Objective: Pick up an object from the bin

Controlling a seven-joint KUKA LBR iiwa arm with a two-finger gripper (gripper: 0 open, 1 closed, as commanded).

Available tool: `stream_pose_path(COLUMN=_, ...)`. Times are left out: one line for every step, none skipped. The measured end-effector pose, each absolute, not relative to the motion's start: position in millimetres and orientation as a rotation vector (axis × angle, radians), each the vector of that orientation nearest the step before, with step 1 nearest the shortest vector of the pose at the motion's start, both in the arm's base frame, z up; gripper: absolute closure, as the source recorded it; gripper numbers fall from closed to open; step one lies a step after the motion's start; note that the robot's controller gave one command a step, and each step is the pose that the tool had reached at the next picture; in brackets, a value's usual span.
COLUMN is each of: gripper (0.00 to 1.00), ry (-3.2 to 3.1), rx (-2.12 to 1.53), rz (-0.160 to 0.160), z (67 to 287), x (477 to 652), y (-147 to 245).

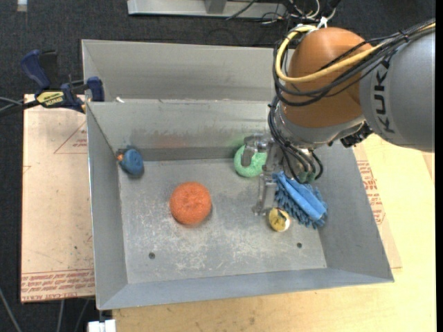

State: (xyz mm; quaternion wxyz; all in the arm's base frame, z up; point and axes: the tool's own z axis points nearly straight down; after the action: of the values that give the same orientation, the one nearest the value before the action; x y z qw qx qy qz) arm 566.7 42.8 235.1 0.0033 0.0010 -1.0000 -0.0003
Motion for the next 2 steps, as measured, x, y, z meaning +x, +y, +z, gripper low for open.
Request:
stream_pose_path(gripper=0.0, ry=-3.143, rx=0.002, rz=-0.002, z=239.8, x=568.0, y=42.6)
stream_pose_path(gripper=0.0, ry=-3.147, rx=-0.077, rz=-0.001, z=202.2, x=572.7, y=84.4)
